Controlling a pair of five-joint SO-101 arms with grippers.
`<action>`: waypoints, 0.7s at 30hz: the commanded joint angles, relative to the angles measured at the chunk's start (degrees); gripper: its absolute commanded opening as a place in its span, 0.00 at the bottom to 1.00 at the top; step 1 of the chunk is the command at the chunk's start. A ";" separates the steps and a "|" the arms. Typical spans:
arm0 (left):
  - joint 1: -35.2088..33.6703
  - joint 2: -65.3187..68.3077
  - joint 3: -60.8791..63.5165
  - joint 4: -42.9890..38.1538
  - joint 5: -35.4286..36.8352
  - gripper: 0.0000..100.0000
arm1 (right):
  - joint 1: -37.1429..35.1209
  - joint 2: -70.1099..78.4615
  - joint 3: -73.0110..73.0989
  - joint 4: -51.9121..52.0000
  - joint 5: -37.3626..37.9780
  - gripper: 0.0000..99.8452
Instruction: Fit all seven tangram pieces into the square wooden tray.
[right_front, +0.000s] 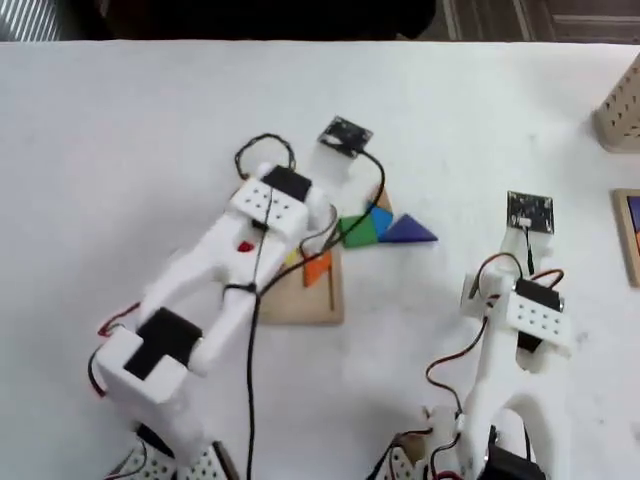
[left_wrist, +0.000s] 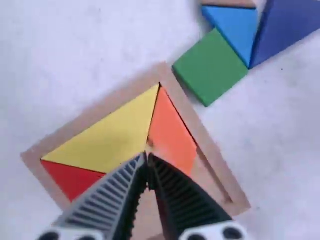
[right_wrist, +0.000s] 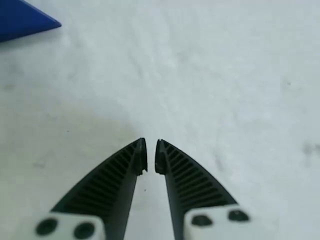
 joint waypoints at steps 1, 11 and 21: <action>-0.48 -10.86 3.60 0.18 -2.64 0.02 | -0.04 -1.45 -2.46 -0.66 -0.35 0.04; -14.55 -30.37 26.99 -6.86 -2.99 0.02 | -0.84 -1.45 -2.29 -0.66 -0.35 0.04; -22.64 -35.56 45.54 -22.59 -2.90 0.03 | -1.45 -1.36 -2.11 -0.40 -0.35 0.04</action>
